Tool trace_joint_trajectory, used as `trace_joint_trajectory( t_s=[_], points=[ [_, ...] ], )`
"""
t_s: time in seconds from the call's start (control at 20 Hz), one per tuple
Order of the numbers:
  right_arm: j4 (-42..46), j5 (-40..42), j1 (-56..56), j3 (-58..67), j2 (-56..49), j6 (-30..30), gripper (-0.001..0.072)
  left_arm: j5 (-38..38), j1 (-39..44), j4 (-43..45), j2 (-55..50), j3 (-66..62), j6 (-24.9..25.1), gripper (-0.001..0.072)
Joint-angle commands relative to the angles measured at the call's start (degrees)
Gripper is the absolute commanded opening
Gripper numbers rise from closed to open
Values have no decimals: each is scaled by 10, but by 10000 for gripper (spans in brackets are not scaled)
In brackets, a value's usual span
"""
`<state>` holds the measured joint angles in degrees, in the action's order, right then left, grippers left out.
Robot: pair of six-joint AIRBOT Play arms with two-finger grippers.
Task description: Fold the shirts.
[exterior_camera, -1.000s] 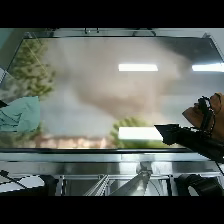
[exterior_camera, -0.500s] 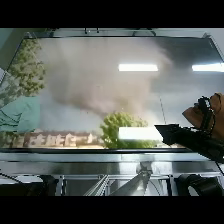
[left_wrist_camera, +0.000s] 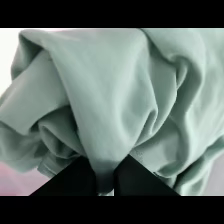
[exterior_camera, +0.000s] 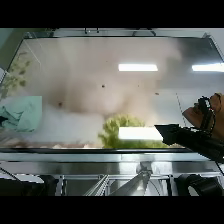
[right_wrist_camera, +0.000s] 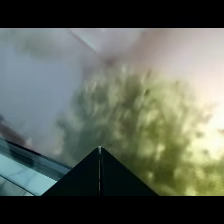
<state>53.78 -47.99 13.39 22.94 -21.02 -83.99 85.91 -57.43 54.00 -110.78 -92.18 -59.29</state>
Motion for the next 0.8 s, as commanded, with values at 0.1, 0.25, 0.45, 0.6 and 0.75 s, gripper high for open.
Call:
trace_joint_trajectory(
  t_s=[0.1, 0.25, 0.45, 0.6, 0.75],
  points=[
    [0, 0, 1, 0, 0, 0, 20, 112, 89, -298, -2, -108, 6, 13],
    [0, 0, 1, 0, 0, 0, 19, 169, 193, -523, 68, -103, 12, 14],
    [0, 0, 1, 0, 0, 0, 20, 200, 369, -570, 163, -101, 11, 19],
    [0, 0, 1, 0, 0, 0, 20, 195, 497, -470, 204, -101, 23, 19],
    [0, 0, 1, 0, 0, 0, 20, 178, 598, -338, 207, -101, 21, 20]
  ],
)
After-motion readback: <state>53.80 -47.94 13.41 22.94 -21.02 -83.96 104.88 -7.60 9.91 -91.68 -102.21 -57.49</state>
